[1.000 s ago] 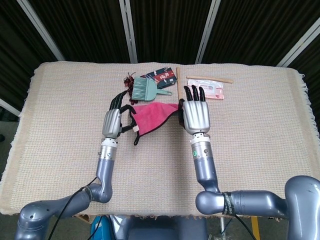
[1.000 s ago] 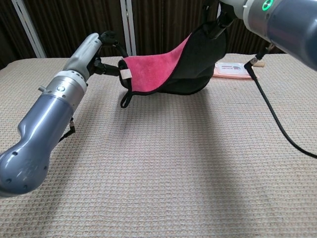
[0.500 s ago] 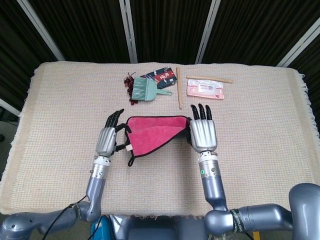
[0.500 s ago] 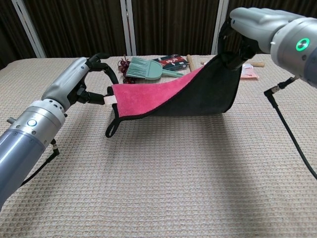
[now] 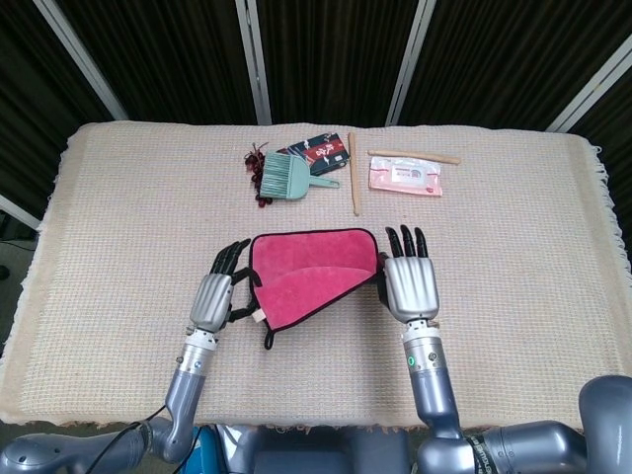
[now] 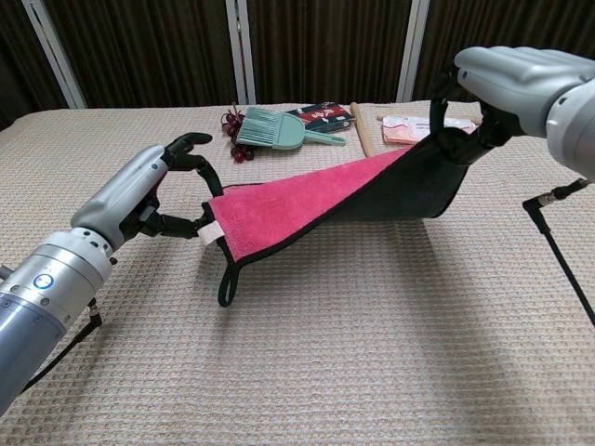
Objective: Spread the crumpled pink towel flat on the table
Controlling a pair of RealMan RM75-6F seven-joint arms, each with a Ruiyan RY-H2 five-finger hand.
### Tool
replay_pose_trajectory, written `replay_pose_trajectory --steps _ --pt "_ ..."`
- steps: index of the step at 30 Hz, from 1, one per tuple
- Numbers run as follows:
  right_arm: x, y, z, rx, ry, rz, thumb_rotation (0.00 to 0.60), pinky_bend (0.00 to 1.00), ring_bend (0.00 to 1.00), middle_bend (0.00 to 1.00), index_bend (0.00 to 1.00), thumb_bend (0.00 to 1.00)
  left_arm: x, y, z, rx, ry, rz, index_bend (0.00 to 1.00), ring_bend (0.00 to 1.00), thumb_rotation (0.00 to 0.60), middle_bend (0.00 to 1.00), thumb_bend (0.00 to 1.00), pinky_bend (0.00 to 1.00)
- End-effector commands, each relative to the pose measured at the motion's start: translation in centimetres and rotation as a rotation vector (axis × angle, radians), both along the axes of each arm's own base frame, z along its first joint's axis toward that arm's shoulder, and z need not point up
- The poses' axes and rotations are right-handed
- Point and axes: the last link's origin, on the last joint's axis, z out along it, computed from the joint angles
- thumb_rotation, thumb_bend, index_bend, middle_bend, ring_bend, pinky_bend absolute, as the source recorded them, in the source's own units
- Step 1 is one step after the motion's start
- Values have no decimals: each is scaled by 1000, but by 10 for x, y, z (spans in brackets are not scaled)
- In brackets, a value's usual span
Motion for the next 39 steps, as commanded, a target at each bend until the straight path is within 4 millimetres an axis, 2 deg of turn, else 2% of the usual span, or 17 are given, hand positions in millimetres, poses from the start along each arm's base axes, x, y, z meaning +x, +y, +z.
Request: replay_pose_trajectory --steps 1,7,16,17,20,25,28,30,34,35,37,39 --pt "-3 3 -2 10 8 -5 600 0 0 138 565 549 -2 -3 -2 -6 4 0 514 0 600 44 479 0" --pt "-6 9 -5 24 15 -9 600 0 0 138 565 549 -7 -9 -5 -21 20 0 508 0 600 44 478 0" --pt "-4 17 -10 44 47 -4 600 0 0 131 550 549 -13 -14 -7 -46 51 -12 445 0 600 25 442 0" --pt "-4 19 -11 49 61 -6 600 0 0 123 530 549 -14 -15 -6 -48 55 -14 430 0 600 19 417 0" --pt "-4 24 -13 68 98 -20 600 0 0 70 381 550 -16 -16 -5 -53 73 -21 390 0 600 3 345 0" --pt "-4 30 -17 99 139 -47 600 0 0 8 162 548 -22 -17 -2 -77 97 -27 307 0 600 0 280 0" --pt "-5 34 -18 116 165 -59 600 0 0 0 36 512 -26 -19 1 -93 113 -32 251 0 600 0 222 0" --pt "-3 38 -16 119 174 -59 600 0 0 0 4 477 -27 -21 6 -102 107 -38 230 0 600 0 168 0" --pt "1 42 -12 107 165 -45 600 0 0 0 0 441 -26 -23 17 -101 104 -58 177 0 600 0 11 0" --pt "2 43 -10 103 162 -39 600 0 0 0 0 438 -25 -23 21 -101 103 -67 165 0 600 0 0 0" --pt "5 46 -7 100 149 -30 600 0 0 0 0 433 -24 -25 27 -111 107 -80 147 0 600 0 4 0" --pt "8 49 -2 96 129 -18 600 0 0 0 0 433 -23 -28 35 -125 120 -87 127 0 600 0 107 0"
